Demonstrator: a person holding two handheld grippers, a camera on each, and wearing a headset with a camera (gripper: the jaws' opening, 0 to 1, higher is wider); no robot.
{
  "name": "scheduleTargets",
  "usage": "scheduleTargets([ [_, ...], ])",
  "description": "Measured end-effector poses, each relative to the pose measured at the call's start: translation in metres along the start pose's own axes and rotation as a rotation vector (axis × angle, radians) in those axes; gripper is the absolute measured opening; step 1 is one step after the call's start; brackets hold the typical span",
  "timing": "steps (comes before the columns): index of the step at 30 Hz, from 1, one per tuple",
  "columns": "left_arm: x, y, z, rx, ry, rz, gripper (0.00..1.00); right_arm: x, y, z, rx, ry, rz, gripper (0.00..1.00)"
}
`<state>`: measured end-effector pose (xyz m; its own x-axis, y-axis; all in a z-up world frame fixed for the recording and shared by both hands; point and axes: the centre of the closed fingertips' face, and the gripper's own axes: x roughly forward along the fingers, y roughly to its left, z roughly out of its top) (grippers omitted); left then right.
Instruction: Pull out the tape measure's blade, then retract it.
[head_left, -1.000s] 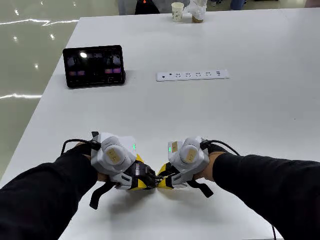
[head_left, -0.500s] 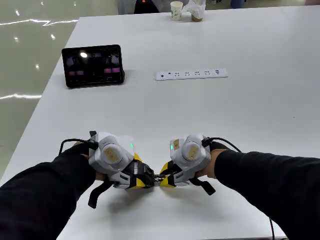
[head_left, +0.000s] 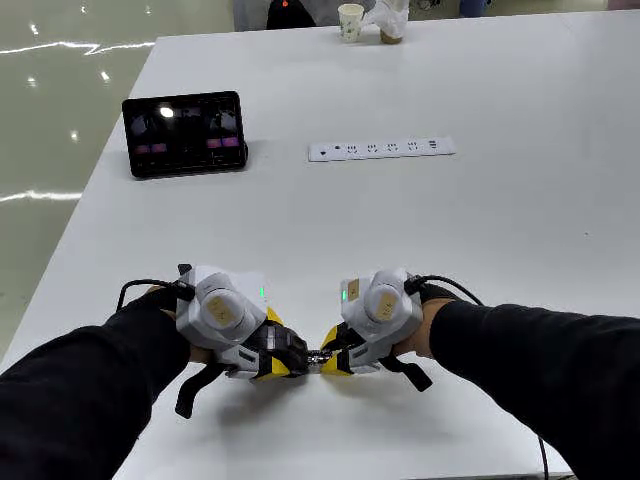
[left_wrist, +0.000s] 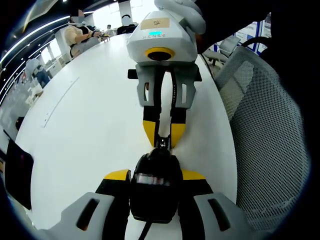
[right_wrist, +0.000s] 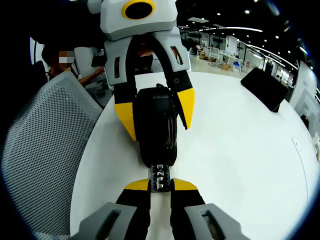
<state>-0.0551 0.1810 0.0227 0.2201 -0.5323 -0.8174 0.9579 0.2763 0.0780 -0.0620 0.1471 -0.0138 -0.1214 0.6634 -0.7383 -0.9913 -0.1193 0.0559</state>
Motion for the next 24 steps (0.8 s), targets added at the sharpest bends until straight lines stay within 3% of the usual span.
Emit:
scheduleTargets([
  [24,0.0003,0.0002,-0.0002,-0.008,-0.003,0.008,0.31,-0.0085,-0.0012,-0.0085,-0.011,0.01,-0.003,0.11],
])
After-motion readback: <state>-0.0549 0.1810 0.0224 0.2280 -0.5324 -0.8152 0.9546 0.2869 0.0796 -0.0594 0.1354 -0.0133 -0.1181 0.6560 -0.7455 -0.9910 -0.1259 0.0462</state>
